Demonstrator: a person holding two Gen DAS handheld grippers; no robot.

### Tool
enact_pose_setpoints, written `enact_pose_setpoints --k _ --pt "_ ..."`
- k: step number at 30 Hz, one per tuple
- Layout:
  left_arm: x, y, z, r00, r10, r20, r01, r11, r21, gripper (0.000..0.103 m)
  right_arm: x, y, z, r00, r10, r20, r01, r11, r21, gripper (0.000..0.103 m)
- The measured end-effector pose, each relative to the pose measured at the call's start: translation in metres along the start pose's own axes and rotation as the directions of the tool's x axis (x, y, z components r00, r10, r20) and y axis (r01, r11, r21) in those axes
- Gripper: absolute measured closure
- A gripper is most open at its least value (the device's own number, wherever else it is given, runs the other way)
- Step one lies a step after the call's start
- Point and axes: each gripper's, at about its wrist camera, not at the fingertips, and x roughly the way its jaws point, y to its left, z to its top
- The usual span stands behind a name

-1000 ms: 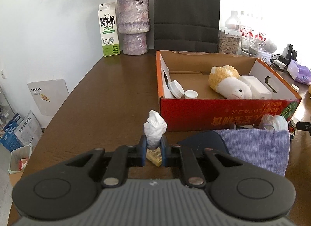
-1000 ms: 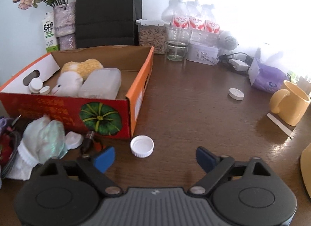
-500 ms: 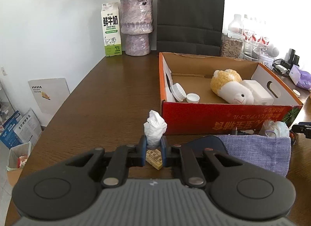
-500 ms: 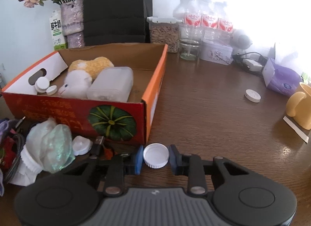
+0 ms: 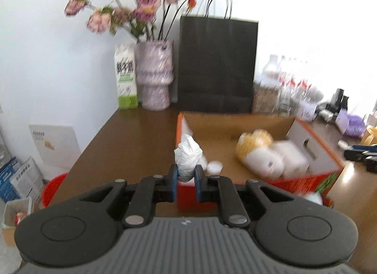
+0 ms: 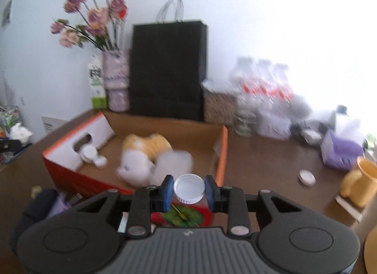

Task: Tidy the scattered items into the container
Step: 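Grasp the crumpled white tissue with the left tool while the right tool grasps a white cap, then carry the tissue and cap into the cardboard box and open both tools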

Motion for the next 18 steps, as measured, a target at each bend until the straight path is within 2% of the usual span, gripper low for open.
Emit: enact_pose_setpoints --k 3,8,14,18 --pt "0.002 -0.013 0.02 0.999 -0.018 0.031 0.018 1.0 0.011 0.088 0.007 0.016 0.018 0.999 0.031 0.009 -0.031 0.999 -0.014 0.076" --pt "0.021 -0.035 0.043 0.999 -0.049 0.014 0.048 0.998 0.034 0.088 0.032 0.036 0.04 0.998 0.066 -0.026 -0.066 0.998 -0.012 0.076" --pt "0.064 -0.057 0.046 0.996 -0.045 -0.08 0.05 0.997 0.06 0.088 0.066 0.054 0.049 0.991 0.081 -0.105 -0.083 0.996 -0.018 0.076" --pt "0.095 -0.062 0.04 0.985 -0.031 -0.171 0.043 0.997 0.066 0.088 0.088 0.055 0.046 0.982 0.071 -0.177 -0.074 0.997 -0.01 0.076"
